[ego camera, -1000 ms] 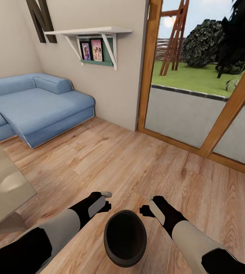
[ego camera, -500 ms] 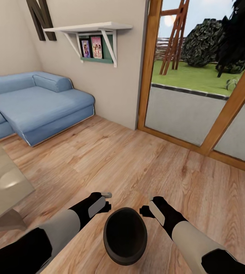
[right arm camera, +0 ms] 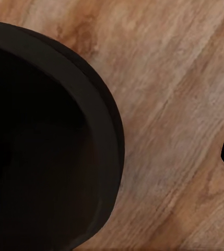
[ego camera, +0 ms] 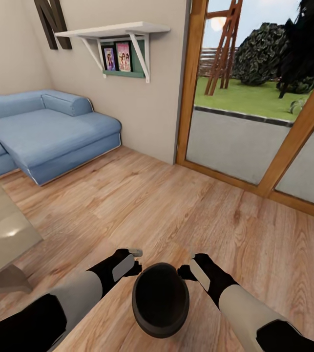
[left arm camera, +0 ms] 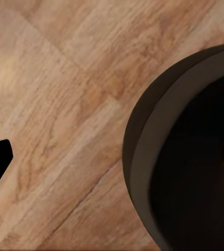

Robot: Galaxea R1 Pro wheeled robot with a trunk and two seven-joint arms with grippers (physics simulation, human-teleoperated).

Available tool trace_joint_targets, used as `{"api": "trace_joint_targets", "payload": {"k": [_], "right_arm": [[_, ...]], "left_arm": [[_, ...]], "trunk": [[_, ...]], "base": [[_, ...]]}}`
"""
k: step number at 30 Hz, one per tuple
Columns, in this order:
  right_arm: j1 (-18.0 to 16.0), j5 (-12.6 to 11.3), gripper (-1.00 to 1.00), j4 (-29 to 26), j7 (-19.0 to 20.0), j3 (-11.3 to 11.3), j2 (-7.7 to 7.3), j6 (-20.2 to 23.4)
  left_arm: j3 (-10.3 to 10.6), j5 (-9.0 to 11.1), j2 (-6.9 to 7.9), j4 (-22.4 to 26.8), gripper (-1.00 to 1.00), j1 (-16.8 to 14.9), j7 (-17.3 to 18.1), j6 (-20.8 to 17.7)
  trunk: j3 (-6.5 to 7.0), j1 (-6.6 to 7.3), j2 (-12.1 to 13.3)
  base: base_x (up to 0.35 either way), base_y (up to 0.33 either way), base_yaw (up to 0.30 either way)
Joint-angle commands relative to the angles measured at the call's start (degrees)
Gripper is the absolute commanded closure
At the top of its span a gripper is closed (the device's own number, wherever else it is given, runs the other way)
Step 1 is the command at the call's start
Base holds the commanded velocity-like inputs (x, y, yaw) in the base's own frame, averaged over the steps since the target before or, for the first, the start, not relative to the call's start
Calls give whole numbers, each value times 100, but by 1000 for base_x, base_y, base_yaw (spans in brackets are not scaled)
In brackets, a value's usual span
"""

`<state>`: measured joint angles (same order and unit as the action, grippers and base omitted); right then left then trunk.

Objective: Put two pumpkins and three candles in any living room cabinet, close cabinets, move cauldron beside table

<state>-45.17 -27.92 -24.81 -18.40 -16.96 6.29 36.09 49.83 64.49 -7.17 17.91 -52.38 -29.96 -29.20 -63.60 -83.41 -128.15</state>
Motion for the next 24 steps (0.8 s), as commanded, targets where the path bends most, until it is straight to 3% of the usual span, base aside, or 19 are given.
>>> {"api": "trace_joint_targets", "payload": {"k": [1, 13, 16, 24], "right_arm": [[-1, -1, -100, 87, -2, -3, 1, -4], [-1, 16, -100, 818, 10, 0, -14, -40], [-1, 25, -100, 944, 18, -31, -7, -244], [1, 31, -100, 978, 314, -462, -4, -440]], "left_arm": [[2, 3, -1, -6, -100, 15, 3, 1], [9, 11, -27, -93, -100, 250, 7, 2], [9, 11, -29, -108, -100, 267, 7, 8], [9, 11, -30, -112, -100, 272, 9, 11]], "trunk": [[-18, -22, -42], [-234, -286, -523], [-288, -352, -643], [-431, -528, -964]], "base": [[0, 0, 0], [0, 0, 0], [0, 0, 0], [0, 0, 0]]}}
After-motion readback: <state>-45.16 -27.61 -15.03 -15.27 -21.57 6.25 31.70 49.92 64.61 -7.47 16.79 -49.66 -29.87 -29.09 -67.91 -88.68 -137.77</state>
